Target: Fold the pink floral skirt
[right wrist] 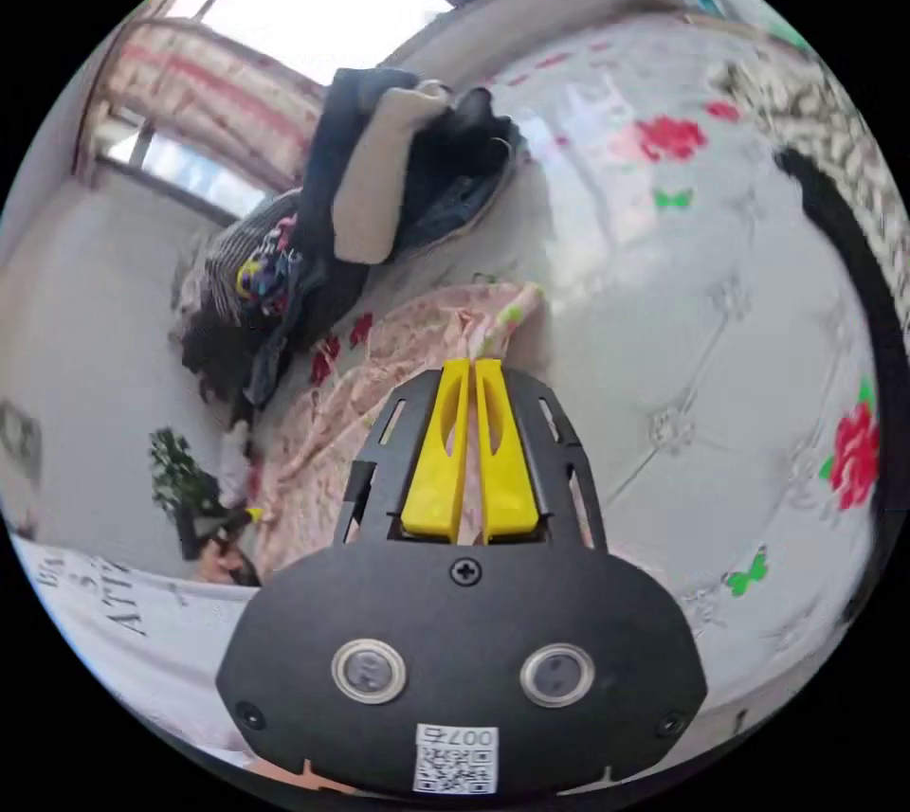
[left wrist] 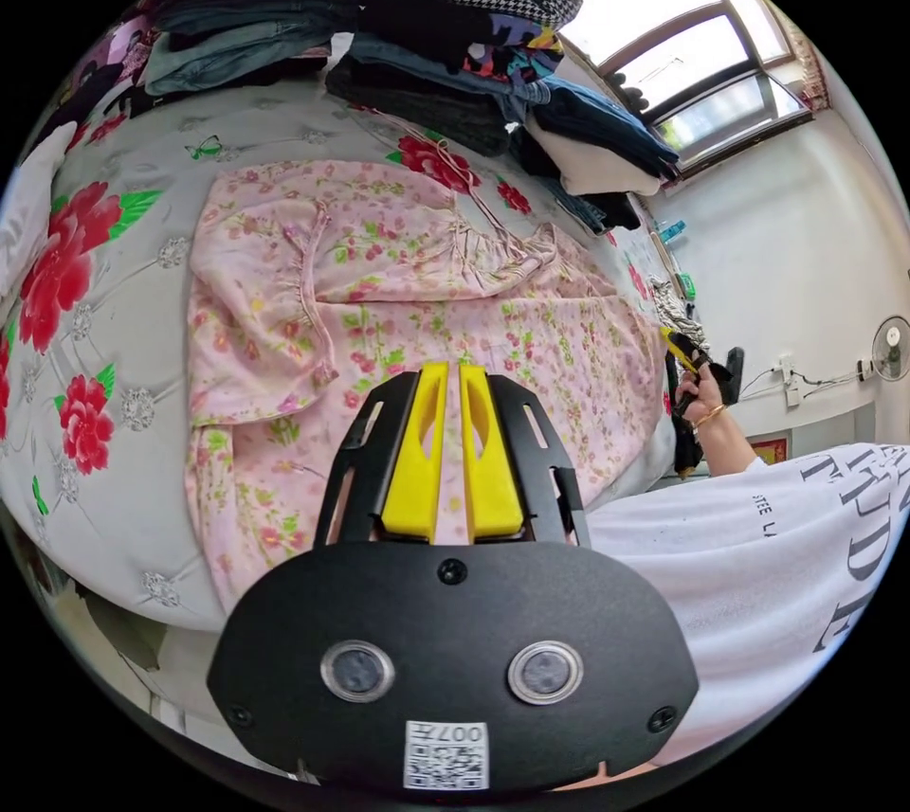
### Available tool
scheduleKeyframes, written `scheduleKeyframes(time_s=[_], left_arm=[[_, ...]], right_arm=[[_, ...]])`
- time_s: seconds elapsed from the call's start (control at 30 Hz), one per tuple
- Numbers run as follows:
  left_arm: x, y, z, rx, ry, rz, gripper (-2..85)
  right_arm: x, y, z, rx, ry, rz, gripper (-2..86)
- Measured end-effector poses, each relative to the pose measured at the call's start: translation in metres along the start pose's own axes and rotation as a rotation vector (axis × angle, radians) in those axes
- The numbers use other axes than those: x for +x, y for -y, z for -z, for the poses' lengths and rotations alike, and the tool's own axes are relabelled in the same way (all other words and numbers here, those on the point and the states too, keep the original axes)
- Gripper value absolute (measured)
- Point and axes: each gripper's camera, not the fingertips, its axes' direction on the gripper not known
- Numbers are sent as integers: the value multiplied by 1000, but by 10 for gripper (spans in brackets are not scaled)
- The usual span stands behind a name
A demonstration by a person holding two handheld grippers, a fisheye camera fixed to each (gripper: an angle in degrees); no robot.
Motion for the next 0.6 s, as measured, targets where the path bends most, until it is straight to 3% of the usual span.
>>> scheduleKeyframes(time_s=[0.07,0.13,0.23,0.3,0.4,0.47,0.6], left_arm=[[-1,1,-3,-12,0,-12,-1],[-5,2,-5,-19,-11,-12,-2],[-12,2,-8,-30,-31,-15,-3],[-16,1,-7,-37,-33,-20,-4],[-24,0,-3,-42,-34,-30,-5],[-31,0,-1,-46,-32,-29,-5],[-42,-1,1,-50,-44,-8,-6]], right_arm=[[-79,-13,7,-18,-166,350,1],[-118,-35,1,-57,-206,516,3],[-137,-67,-12,-178,-125,586,16],[-128,-77,-13,-230,-87,538,26],[-88,-78,19,-93,-84,301,40],[-33,-70,58,84,-78,15,51],[69,-56,82,122,43,-368,67]])
